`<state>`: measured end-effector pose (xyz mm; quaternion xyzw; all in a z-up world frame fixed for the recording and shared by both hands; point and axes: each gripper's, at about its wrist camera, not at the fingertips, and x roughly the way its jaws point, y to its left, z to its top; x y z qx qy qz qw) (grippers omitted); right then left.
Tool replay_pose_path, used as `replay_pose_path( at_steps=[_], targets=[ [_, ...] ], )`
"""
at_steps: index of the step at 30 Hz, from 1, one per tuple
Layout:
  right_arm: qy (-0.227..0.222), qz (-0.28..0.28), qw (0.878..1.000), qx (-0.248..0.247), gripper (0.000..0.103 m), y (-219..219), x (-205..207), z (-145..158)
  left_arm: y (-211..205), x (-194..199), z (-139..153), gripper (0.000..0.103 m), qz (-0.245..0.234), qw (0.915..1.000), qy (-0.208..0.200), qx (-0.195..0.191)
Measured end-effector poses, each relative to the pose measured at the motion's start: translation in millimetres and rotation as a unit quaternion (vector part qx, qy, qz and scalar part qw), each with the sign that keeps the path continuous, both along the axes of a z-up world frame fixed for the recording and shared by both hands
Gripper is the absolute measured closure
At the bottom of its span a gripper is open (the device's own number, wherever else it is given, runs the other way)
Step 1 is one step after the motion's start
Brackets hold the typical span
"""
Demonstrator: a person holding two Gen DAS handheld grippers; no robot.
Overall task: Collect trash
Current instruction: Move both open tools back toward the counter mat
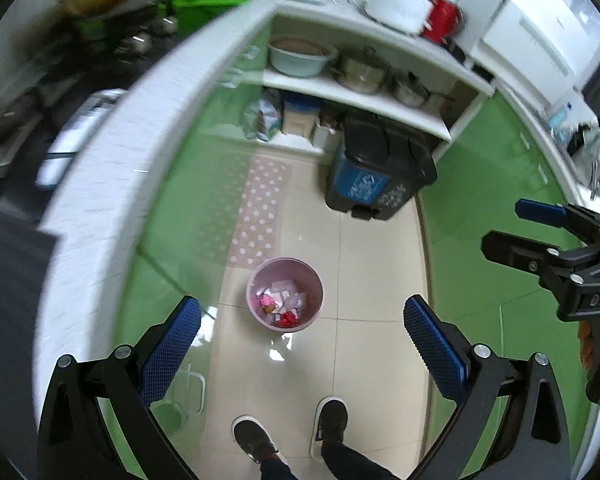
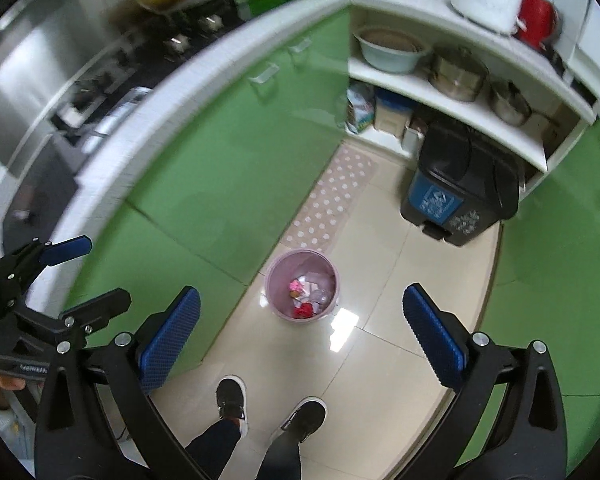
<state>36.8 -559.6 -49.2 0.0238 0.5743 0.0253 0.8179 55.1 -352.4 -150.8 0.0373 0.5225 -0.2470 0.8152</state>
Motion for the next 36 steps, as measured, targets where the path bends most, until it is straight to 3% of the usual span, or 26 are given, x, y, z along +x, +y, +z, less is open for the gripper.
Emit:
replay_pose_path(
  at_steps=[4,8,15,23,36],
  targets=[
    [-0.023,0.045,0.999,0.017,0.003,34.6,-8.6,47.6,38.1,-19.4,44.2,0.006,0.043,0.9988,-0.024,-0.002],
    [-0.041,0.098,0.994,0.034,0.003,76.0,-7.3,75.6,87.3,-35.1,68.4,0.006,0.102,0.9939,-0.04,0.003],
    [-0.053,0.194,0.978,0.06,0.003,165.5,9.5,95.1,184.5,-52.0,95.1,0.006,0.213,0.975,-0.059,0.026],
    [-0.059,0.275,0.957,0.072,0.003,261.8,18.2,93.8,275.9,-56.0,105.2,0.006,0.27,0.9603,-0.059,0.04],
    [-0.029,0.358,0.931,0.055,0.003,390.6,47.5,40.3,348.5,-31.5,84.1,0.006,0.287,0.9569,-0.039,0.023]
  ],
)
